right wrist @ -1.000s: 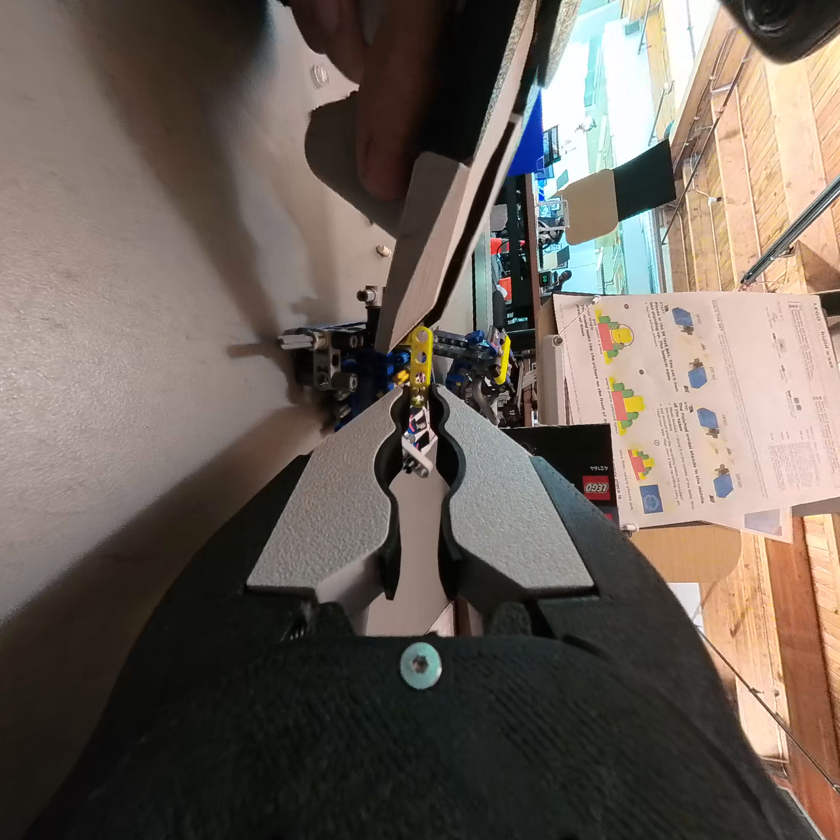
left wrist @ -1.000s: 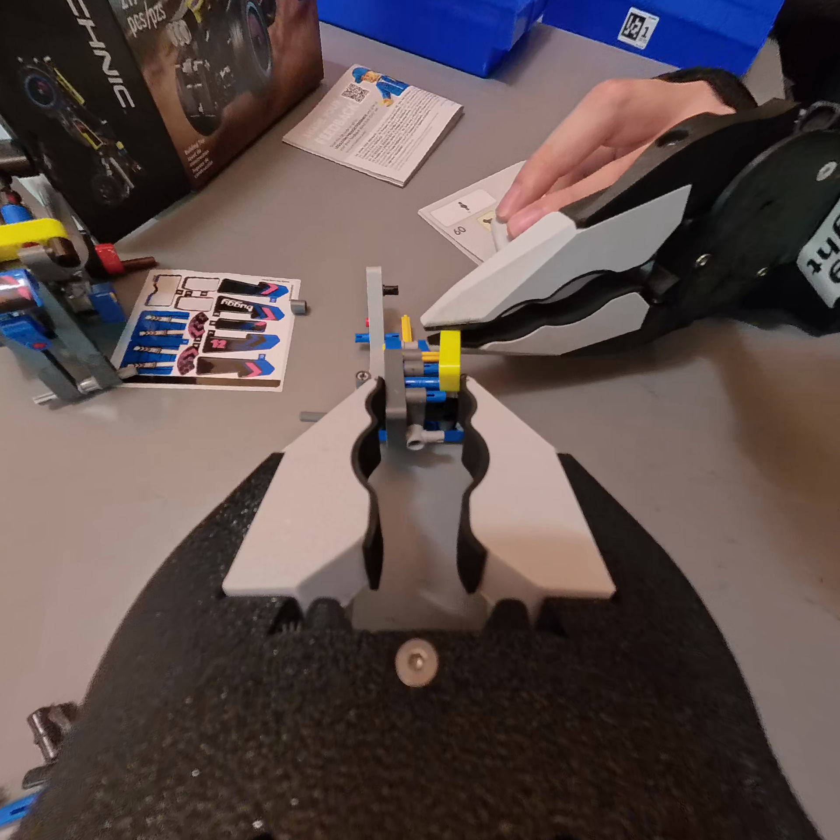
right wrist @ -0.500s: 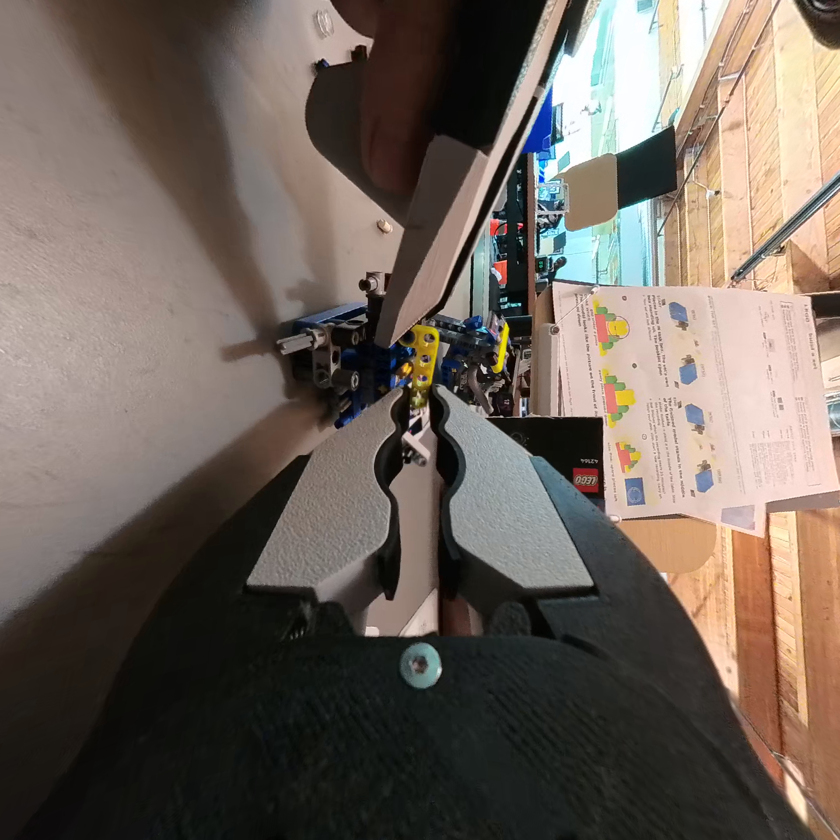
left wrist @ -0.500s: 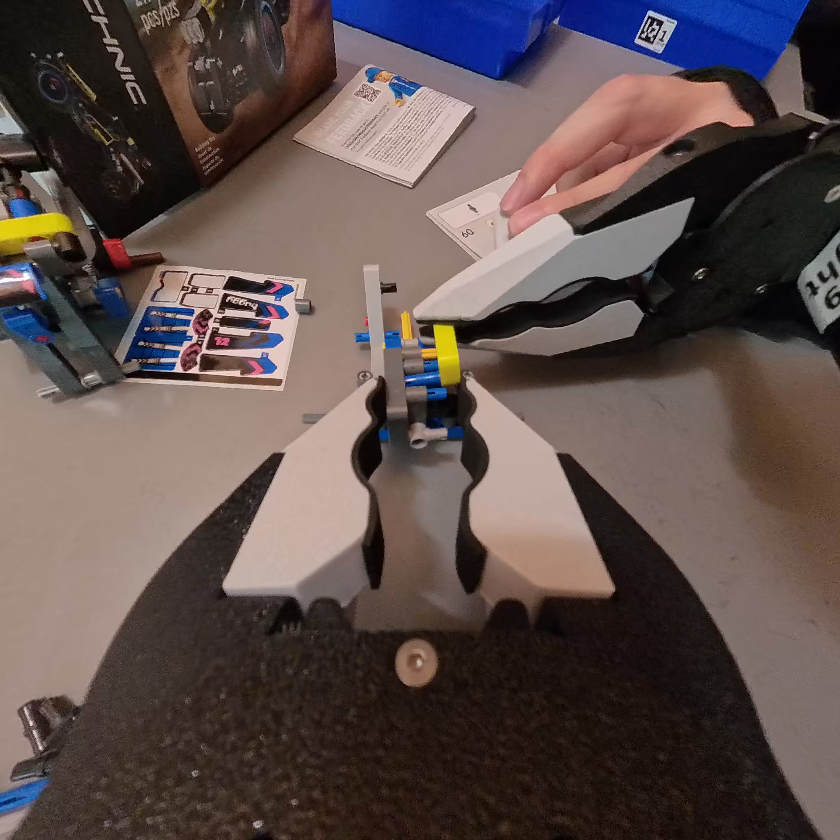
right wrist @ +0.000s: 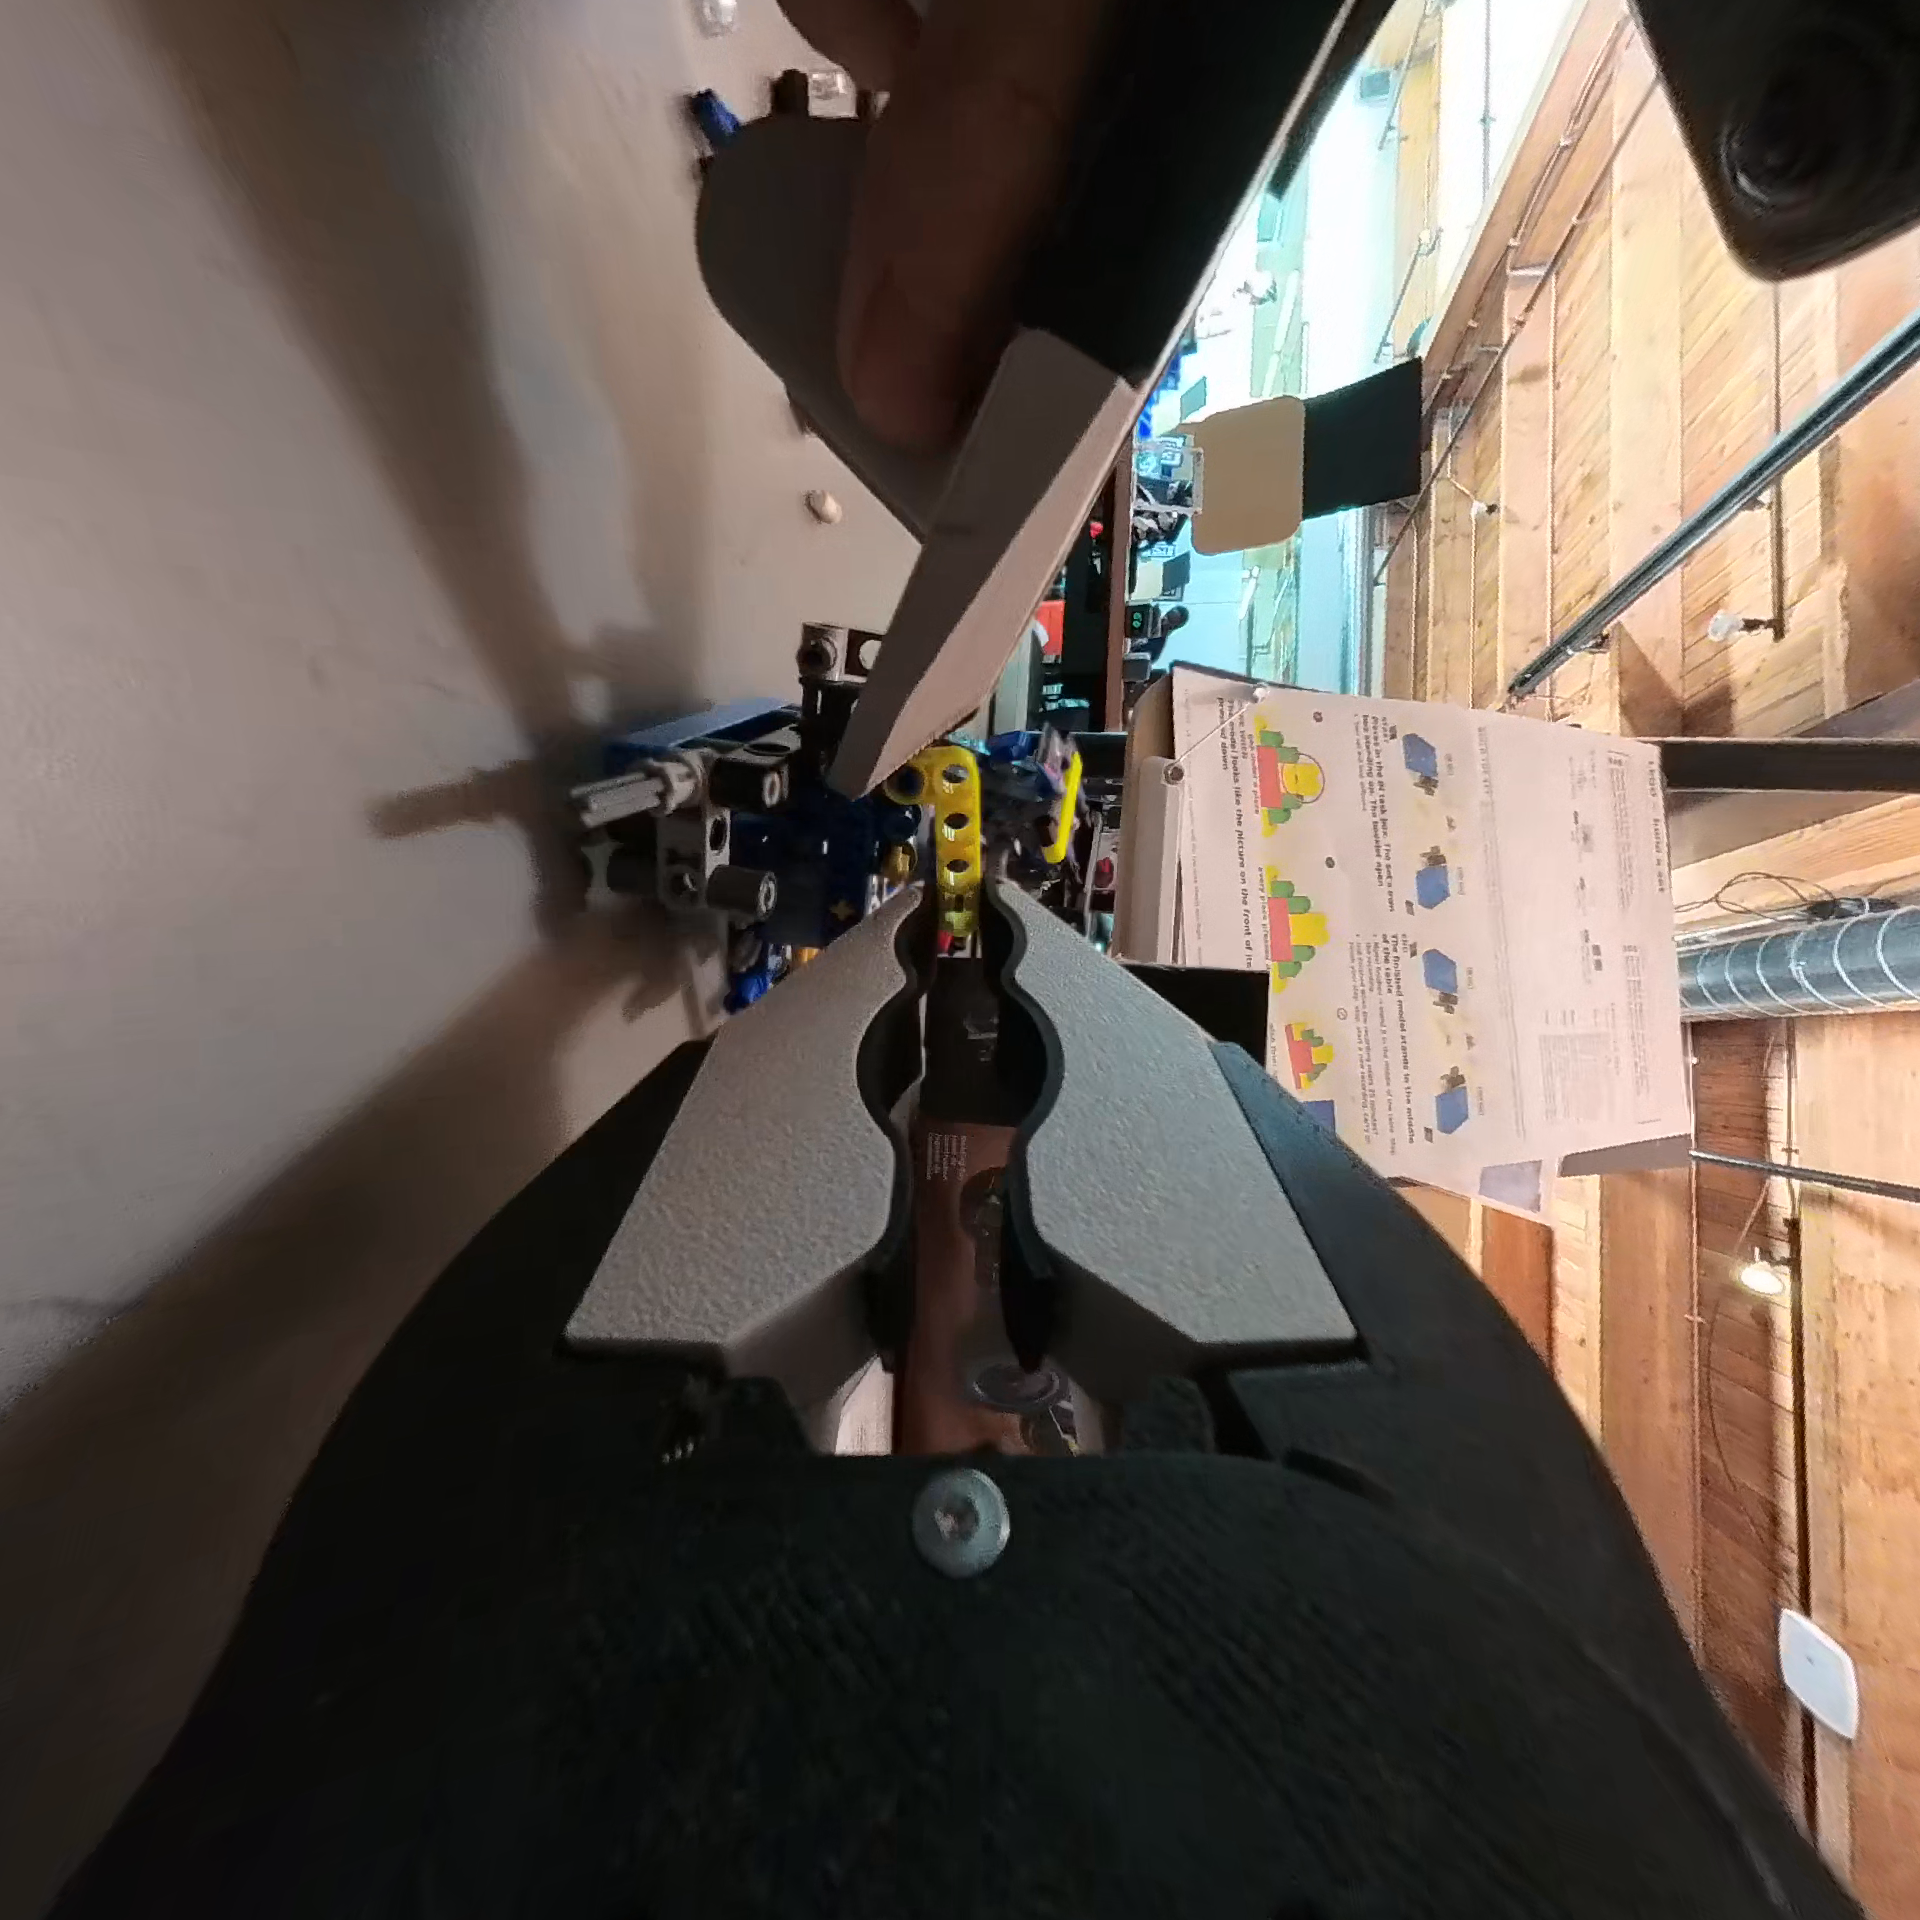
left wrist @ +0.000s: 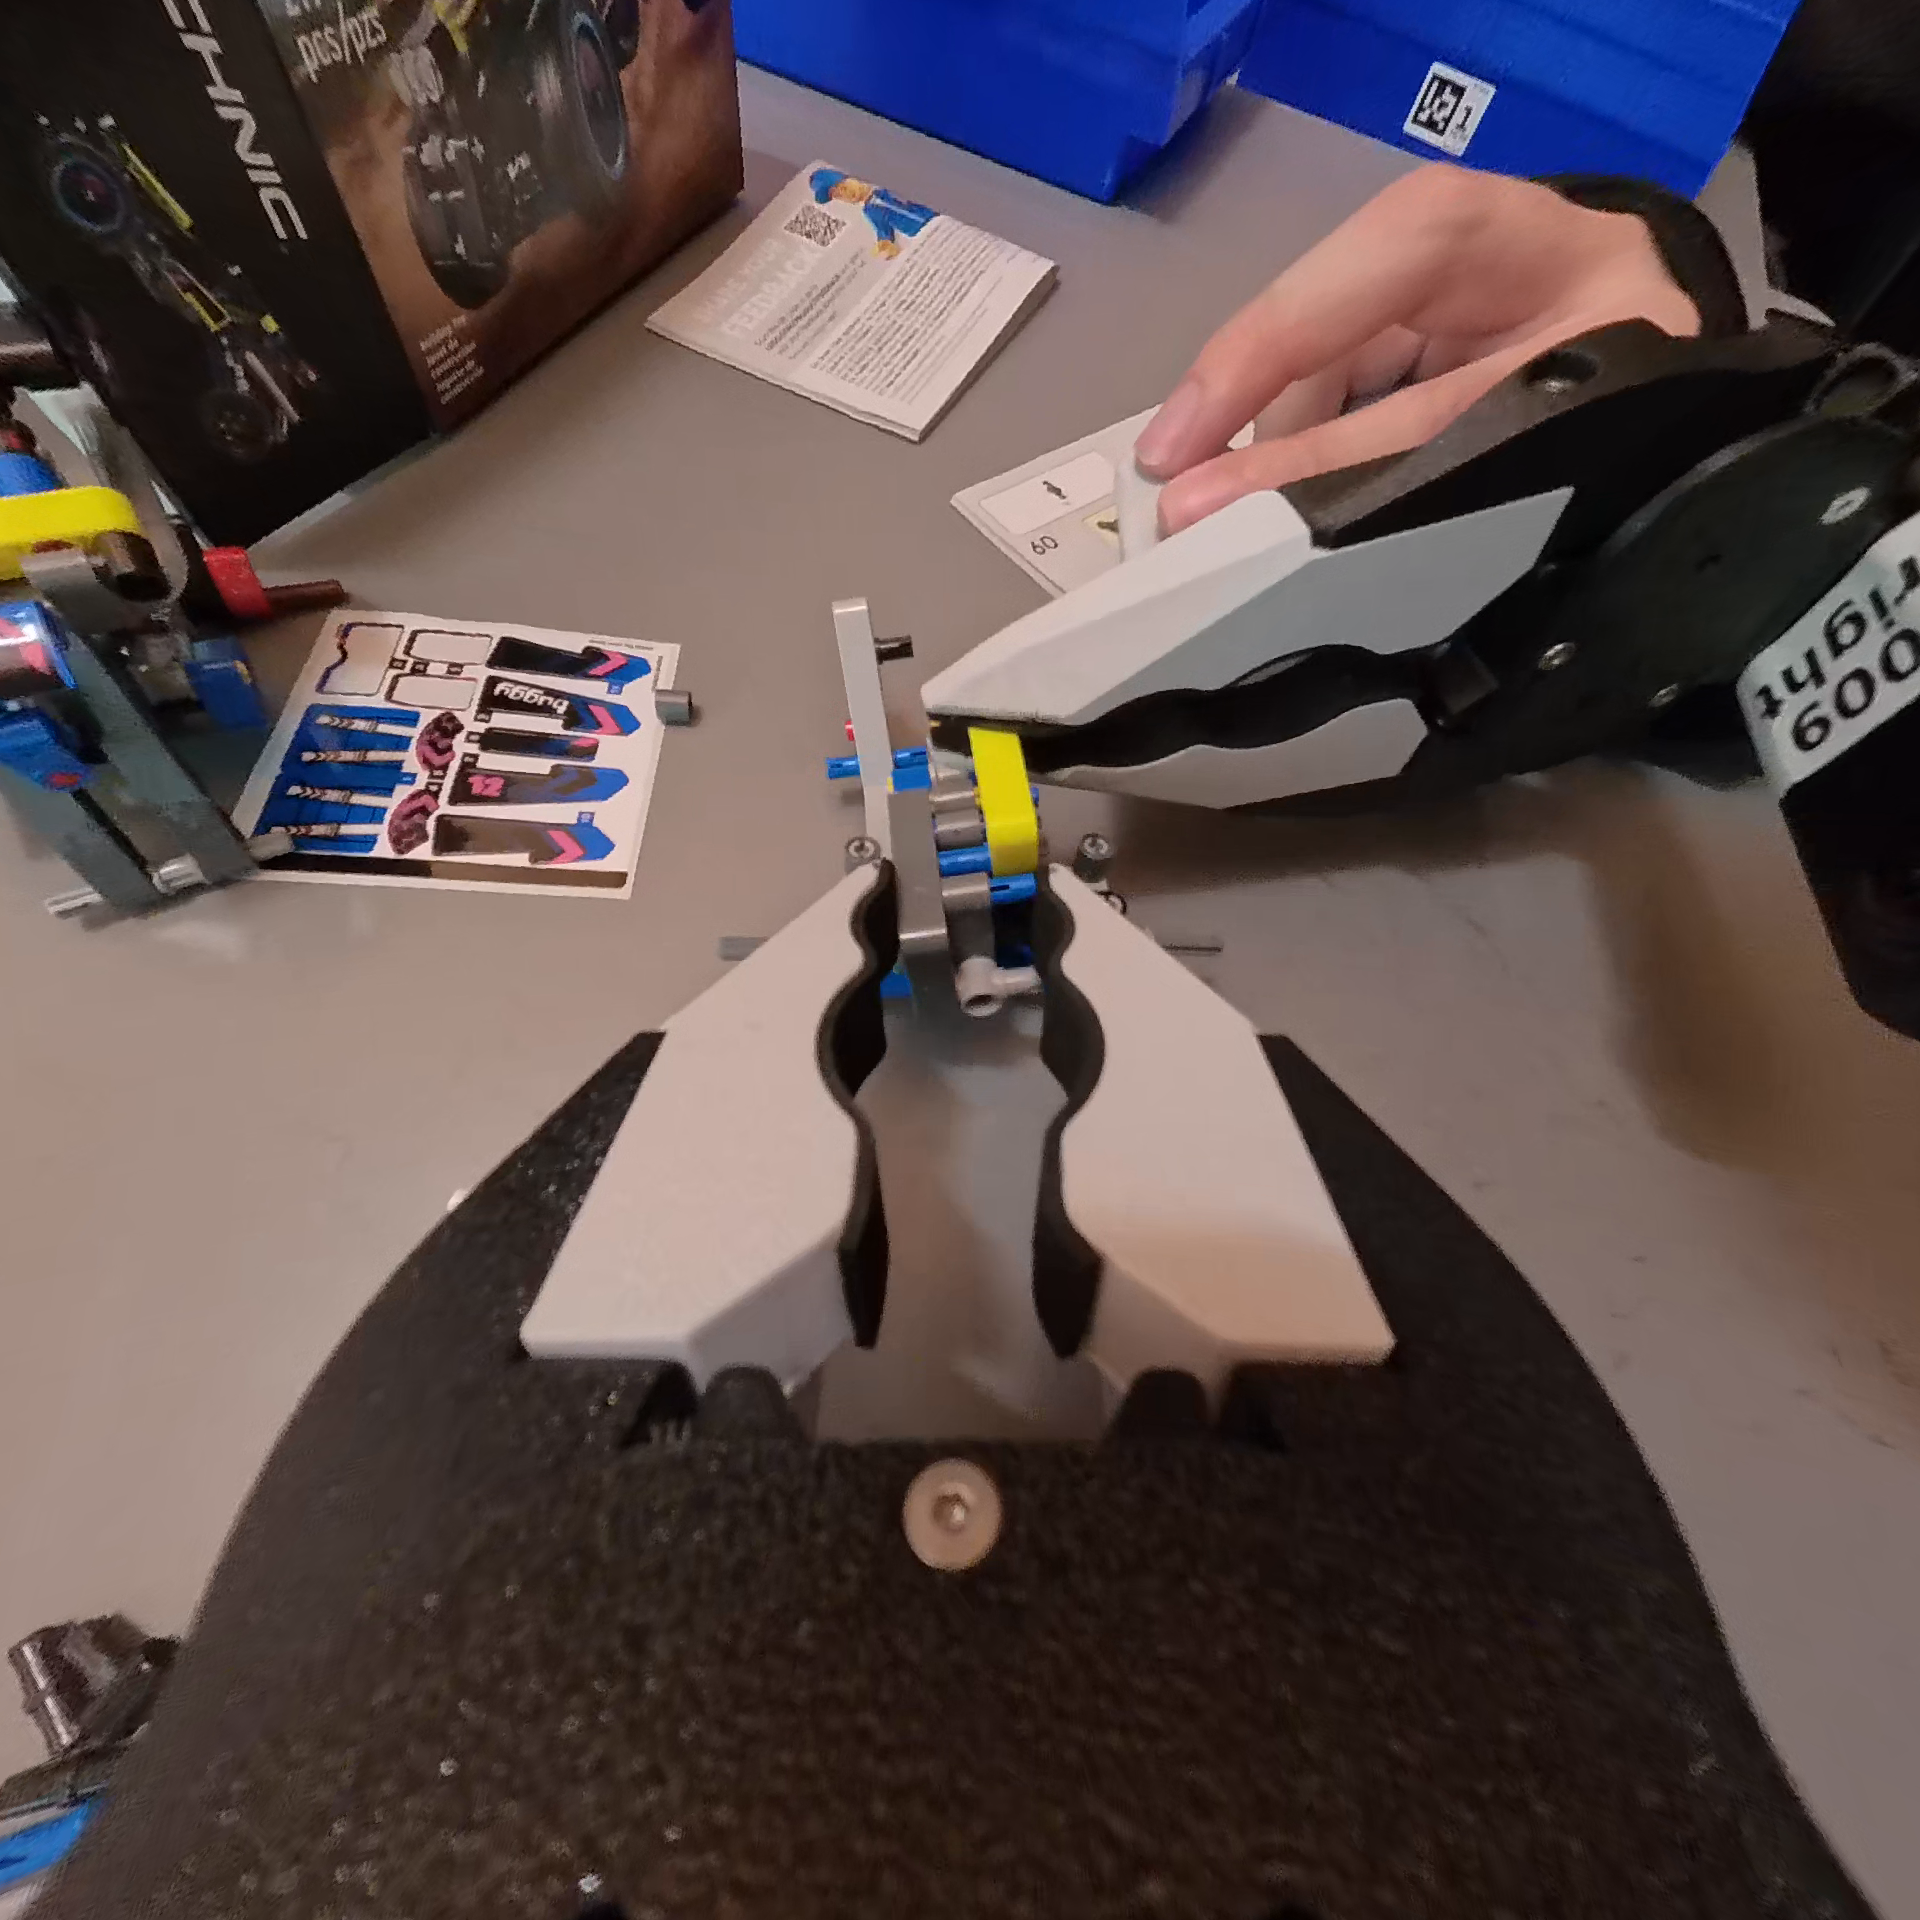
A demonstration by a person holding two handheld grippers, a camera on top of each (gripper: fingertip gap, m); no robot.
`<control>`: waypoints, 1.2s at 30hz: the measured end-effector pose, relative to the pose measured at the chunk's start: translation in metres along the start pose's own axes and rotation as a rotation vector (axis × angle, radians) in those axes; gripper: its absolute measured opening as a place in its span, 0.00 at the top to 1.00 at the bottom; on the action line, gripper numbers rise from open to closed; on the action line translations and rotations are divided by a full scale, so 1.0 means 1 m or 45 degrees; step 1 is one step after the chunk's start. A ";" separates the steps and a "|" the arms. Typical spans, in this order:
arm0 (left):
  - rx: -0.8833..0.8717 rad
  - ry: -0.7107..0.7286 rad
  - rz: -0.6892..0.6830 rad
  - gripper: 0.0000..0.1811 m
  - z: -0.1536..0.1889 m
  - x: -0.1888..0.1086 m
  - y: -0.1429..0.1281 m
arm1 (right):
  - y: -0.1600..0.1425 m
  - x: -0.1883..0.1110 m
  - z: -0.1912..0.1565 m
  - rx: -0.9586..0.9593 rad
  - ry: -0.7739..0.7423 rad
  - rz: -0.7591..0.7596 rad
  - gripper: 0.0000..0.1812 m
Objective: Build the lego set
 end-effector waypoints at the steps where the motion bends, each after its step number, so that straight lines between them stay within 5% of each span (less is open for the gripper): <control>1: 0.000 -0.002 -0.011 0.88 -0.001 0.001 -0.001 | 0.000 0.000 0.000 0.009 0.008 0.002 0.97; 15: -0.115 0.015 -0.011 0.85 0.003 0.000 0.003 | -0.001 0.002 -0.001 0.018 0.035 0.004 0.97; 21: 0.035 0.043 -0.043 0.87 0.005 -0.002 0.003 | -0.001 0.000 0.000 0.077 0.082 0.058 0.96; 29: 0.369 -0.117 0.018 0.87 -0.002 -0.008 -0.001 | -0.007 -0.022 0.029 0.988 0.879 0.658 0.71; 36: 0.452 -0.137 0.041 0.87 -0.003 -0.010 -0.003 | -0.009 0.007 0.026 0.924 1.054 0.504 0.73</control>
Point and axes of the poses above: each gripper's, where its closed fingertips meet, x out along the fingers, y out of its top, z = x × y across the jaws, the point moved 8 cm from there along -x, back along the fingers, and after that the axes turned 12 degrees about y, right-handed, at the moved point
